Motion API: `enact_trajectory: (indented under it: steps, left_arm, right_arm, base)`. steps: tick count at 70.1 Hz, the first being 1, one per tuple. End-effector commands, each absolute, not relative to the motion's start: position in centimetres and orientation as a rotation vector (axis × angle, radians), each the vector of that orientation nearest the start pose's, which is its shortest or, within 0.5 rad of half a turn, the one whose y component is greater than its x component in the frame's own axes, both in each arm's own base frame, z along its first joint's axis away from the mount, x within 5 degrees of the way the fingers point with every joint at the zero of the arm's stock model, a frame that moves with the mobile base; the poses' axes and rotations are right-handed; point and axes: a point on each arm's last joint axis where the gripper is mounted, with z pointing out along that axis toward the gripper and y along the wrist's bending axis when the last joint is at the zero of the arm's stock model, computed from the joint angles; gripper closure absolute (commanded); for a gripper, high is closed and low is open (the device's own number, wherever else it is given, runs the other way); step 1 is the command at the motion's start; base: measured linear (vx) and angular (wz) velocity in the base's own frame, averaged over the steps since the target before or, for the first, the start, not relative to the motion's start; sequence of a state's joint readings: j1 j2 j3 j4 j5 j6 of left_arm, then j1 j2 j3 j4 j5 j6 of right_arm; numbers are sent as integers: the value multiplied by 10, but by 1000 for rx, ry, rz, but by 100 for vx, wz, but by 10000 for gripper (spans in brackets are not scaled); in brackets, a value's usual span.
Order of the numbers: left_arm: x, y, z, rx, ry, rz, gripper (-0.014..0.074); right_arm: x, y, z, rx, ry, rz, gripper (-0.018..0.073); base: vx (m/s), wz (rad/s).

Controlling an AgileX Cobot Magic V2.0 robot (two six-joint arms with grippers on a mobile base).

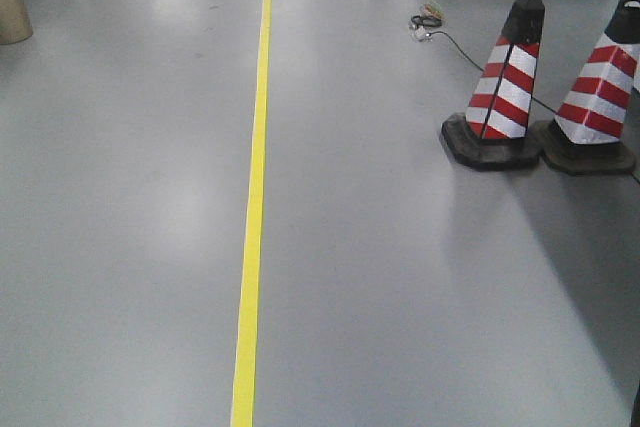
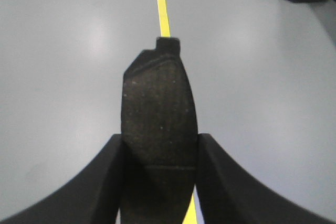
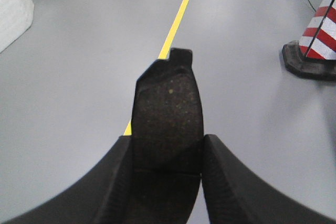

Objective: Move and align brake pads A on conveyor
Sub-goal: 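Drive past the red-white cones toward the conveyor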

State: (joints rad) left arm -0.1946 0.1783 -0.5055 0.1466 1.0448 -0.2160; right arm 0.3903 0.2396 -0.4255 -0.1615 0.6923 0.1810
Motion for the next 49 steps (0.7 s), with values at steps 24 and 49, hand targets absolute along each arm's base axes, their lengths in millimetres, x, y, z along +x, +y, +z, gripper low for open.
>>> enact_trajectory:
  steps: [24,49]
  left_arm:
    - [29,6,294,-7,2093,-61,602]
    - [29,6,294,-7,2093,-62,602]
  right_arm:
    - [55,13,297,-266,1850,195,571]
    - [55,13,297,-266,1850,193,571]
  base:
    - [77,0]
    - [73,5]
